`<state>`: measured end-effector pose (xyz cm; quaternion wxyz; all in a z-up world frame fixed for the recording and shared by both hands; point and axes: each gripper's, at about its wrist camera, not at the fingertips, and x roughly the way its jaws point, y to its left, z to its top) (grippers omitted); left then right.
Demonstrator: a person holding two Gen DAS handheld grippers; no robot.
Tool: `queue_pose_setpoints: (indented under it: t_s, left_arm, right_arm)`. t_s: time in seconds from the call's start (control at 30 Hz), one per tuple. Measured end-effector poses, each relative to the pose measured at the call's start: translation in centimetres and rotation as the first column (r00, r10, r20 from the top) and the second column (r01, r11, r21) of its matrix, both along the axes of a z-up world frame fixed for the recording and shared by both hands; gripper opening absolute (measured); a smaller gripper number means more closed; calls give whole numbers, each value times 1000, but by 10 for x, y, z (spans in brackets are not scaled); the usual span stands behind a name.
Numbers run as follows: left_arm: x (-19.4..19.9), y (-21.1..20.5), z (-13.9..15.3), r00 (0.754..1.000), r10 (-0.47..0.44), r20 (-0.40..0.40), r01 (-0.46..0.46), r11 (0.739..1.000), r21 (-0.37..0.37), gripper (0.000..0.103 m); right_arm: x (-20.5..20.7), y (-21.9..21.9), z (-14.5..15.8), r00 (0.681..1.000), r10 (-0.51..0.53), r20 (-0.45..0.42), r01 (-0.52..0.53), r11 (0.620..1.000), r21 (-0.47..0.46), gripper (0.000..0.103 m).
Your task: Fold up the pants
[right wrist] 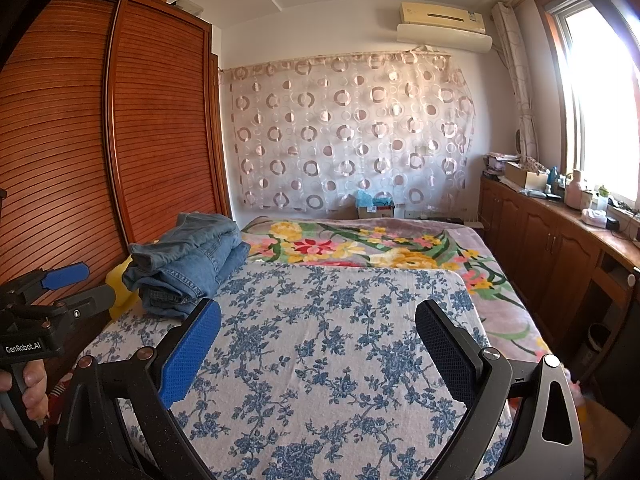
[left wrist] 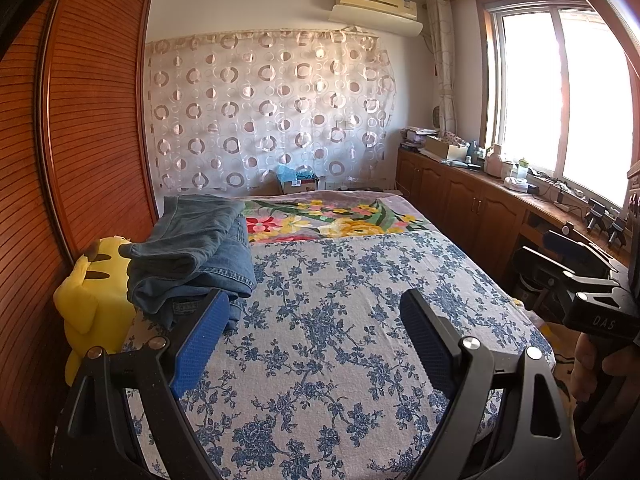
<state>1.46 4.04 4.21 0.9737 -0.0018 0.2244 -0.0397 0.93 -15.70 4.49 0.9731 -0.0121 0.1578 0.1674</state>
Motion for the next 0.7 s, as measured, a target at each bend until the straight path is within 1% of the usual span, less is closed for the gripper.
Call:
queue_pose_setpoints:
  t_s: [0.7]
  left_arm:
    - [0, 0, 0, 1000, 0, 0, 0, 1000, 0, 88]
  right_arm:
    - [-1, -1, 0, 1000, 4, 1, -4, 1000, -1, 98]
